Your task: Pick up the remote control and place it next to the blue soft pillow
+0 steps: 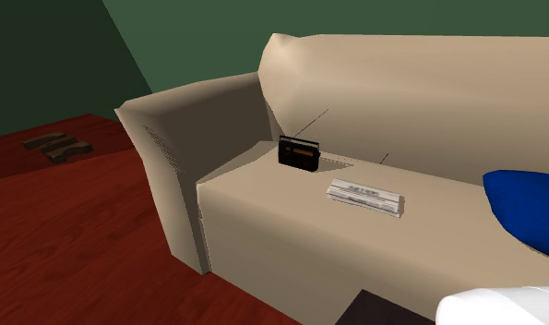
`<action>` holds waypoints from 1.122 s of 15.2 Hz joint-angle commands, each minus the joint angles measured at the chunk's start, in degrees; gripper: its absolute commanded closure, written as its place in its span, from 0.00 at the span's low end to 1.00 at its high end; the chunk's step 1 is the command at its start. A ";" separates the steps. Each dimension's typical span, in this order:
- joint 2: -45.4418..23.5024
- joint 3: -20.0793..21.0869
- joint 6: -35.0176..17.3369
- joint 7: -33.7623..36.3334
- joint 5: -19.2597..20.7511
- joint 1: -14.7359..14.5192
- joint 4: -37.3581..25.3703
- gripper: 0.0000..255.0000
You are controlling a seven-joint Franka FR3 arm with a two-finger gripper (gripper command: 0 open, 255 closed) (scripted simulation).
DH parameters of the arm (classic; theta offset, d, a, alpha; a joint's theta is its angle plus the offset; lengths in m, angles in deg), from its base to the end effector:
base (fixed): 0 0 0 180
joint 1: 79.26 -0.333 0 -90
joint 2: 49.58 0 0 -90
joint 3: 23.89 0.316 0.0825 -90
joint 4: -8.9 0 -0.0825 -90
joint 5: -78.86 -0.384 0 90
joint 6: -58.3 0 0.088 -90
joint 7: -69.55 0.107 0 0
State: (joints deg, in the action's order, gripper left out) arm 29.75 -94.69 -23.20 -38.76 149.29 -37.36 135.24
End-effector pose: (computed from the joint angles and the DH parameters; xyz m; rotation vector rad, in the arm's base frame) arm -0.3759 -0.3142 0.3974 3.1099 0.4375 -0.0164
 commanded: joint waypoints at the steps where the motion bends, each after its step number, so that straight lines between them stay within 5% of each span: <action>1: 0.49 -1.16 -0.83 0.18 1.04 0.15 0.73 1.00; 9: 0.68 -1.58 -1.11 0.22 1.41 0.24 1.01 1.00; 10: 0.68 -1.57 -1.11 0.22 1.41 0.23 1.00 0.00; 17: -0.58 1.19 0.82 -0.08 -1.05 -0.37 -0.89 0.00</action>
State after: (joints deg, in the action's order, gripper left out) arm 29.54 -94.33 -23.02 -38.55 148.99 -37.62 135.04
